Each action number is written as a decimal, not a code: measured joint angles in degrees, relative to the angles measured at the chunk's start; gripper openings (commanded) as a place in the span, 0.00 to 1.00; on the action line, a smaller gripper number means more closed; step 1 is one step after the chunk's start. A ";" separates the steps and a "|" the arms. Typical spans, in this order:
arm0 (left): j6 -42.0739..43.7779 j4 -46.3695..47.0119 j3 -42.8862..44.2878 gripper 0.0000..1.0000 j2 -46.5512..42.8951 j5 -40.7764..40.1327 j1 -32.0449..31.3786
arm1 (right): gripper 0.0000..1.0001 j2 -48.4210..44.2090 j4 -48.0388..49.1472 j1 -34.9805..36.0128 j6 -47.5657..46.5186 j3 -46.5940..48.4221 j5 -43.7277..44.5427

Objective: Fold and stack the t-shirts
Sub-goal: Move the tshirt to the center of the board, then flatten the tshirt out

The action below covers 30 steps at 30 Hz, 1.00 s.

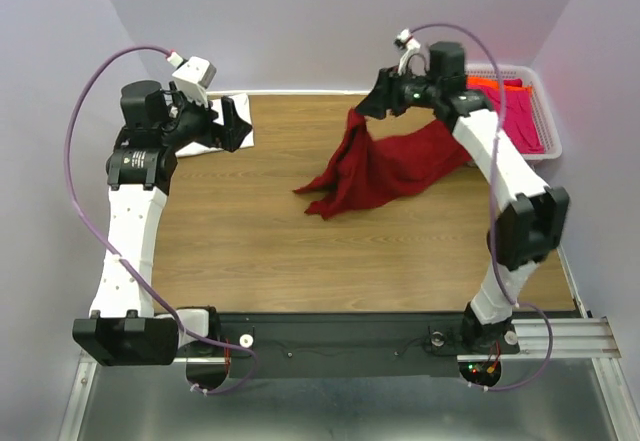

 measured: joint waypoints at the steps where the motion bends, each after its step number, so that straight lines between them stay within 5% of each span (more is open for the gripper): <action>1: 0.37 0.02 -0.83 0.99 -0.04 0.22 0.00 | 0.73 2.56 0.26 0.11 0.55 -0.79 1.46; 7: 5.62 -0.15 -9.60 0.97 1.11 -0.66 -0.35 | 0.82 10.78 -1.60 -0.50 0.15 -11.76 12.79; 17: 13.29 1.49 -16.28 0.73 12.46 -3.04 -11.34 | 0.55 -6.14 -1.33 -0.79 -0.92 -33.11 12.76; 21: 10.12 5.68 -16.28 0.62 21.53 -0.24 -13.86 | 0.50 -4.15 -1.16 0.46 -0.04 -35.87 10.32; 30: -0.42 13.05 -18.78 0.59 32.79 6.69 -15.10 | 0.50 0.26 -0.35 12.87 1.49 -36.35 11.50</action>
